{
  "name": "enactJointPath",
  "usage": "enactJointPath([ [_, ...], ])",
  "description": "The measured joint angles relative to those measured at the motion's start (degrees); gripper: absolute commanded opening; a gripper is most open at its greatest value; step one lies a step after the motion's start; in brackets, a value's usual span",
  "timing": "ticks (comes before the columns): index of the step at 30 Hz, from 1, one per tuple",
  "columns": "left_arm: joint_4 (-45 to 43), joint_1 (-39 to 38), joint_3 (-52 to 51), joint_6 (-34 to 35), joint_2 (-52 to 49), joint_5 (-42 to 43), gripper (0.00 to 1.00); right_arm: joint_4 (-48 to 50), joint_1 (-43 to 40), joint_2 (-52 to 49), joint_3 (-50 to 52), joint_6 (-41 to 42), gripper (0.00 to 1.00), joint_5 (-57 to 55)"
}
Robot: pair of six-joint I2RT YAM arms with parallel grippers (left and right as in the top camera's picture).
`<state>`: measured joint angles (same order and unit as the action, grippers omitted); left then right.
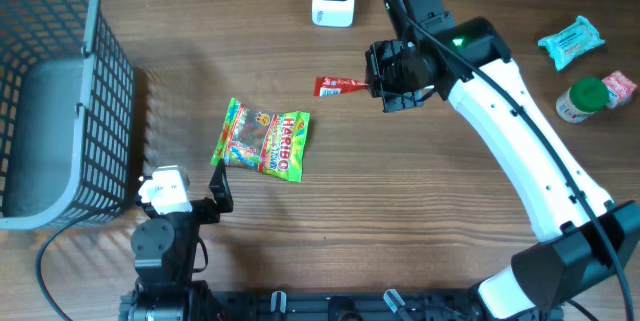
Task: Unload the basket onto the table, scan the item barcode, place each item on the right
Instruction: 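Hold the Nescafe stick under the scanner with the right gripper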
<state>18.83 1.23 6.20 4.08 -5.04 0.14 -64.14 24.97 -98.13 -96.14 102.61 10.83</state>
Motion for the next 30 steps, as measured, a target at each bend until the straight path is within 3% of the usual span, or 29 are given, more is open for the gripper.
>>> enactJointPath([
  [2,0.0,0.0,0.0,0.0,0.0,0.0,1.0,1.99,0.0,0.0,0.0,-1.97,0.04,-3.34],
  [6,0.0,0.0,0.0,0.0,0.0,0.0,1.0,12.87,0.02,-0.31,0.2,-18.29,0.04,-12.41],
  [9,0.0,0.0,-0.02,0.0,0.0,0.0,1.0,21.88,0.02,-1.4,0.33,-24.65,0.04,-15.69],
  [12,-0.02,0.0,-0.04,0.0,-0.07,0.0,1.0,42.82,0.0,-6.03,0.63,-32.83,0.04,-18.8],
  [18,0.07,0.0,-0.04,0.02,0.0,0.0,1.0,69.42,-0.74,-19.78,1.36,-38.56,0.04,-20.35],
  [21,-0.02,0.0,-0.07,0.0,-0.07,0.0,1.0,90.42,-2.43,-28.68,1.62,-43.41,0.04,-20.2],
  [26,0.0,0.0,-0.09,0.0,-0.04,0.0,1.0,104.0,-5.51,-36.96,1.77,-46.16,0.04,-18.38],
  [30,0.0,0.0,-0.09,0.0,-0.04,0.0,1.0,107.58,-7.56,-41.29,1.77,-46.14,0.04,-15.5],
])
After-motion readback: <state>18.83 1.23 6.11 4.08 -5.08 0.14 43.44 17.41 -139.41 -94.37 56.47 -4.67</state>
